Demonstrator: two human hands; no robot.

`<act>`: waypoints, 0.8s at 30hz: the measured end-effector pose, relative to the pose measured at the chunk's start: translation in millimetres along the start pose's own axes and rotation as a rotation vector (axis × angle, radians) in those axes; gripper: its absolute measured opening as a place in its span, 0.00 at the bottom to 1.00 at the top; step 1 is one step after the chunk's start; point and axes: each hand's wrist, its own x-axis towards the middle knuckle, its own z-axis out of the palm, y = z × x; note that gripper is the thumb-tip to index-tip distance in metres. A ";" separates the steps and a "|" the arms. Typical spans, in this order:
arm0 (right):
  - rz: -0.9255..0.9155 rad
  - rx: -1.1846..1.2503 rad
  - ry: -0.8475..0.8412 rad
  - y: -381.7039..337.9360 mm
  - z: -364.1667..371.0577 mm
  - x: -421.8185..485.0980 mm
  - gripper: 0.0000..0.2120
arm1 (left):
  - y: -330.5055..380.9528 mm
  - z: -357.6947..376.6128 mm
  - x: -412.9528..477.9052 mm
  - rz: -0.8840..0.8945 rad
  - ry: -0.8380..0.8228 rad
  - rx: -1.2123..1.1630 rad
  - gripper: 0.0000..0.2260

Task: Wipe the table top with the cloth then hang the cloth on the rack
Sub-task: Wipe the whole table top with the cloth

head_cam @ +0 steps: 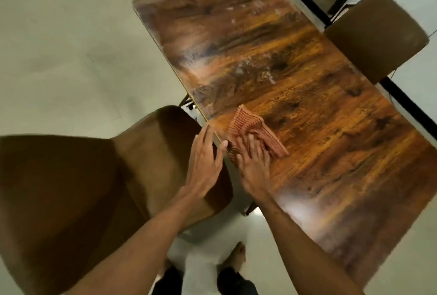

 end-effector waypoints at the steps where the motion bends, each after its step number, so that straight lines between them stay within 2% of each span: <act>1: 0.101 0.031 0.017 2.2 -3.3 -1.8 0.27 | -2.6 -11.3 6.5 0.025 -0.021 0.006 0.28; 3: 0.295 0.047 0.013 1.2 -4.1 -6.1 0.28 | -7.2 -24.8 17.0 0.059 -0.060 0.044 0.29; 5: 0.360 0.010 0.013 -16.1 -1.1 0.6 0.30 | -12.8 -33.1 30.6 0.087 -0.112 0.107 0.31; 7: 0.324 0.021 0.047 -42.4 -0.7 22.0 0.29 | -18.0 -35.2 46.1 0.135 -0.160 0.178 0.32; 10: 0.177 0.067 0.061 -77.3 1.4 66.4 0.28 | -31.0 -34.8 71.4 0.199 -0.213 0.249 0.30; 14: 0.085 0.032 0.086 -65.7 2.8 77.6 0.27 | -47.9 -39.0 101.7 0.237 -0.282 0.309 0.30; 17: 0.318 0.069 0.130 -35.7 2.6 50.0 0.27 | -52.3 -52.9 116.5 0.247 -0.354 0.322 0.30; 20: 0.527 0.103 0.097 -51.1 4.9 43.1 0.33 | -64.3 -72.6 137.5 0.304 -0.406 0.339 0.32; 22: 0.528 0.089 0.091 -88.9 8.7 65.9 0.34 | -76.6 -86.6 156.7 0.328 -0.439 0.340 0.33; 24: 0.451 0.081 0.112 -133.1 12.7 102.1 0.31 | -94.9 -103.4 177.1 0.351 -0.471 0.328 0.34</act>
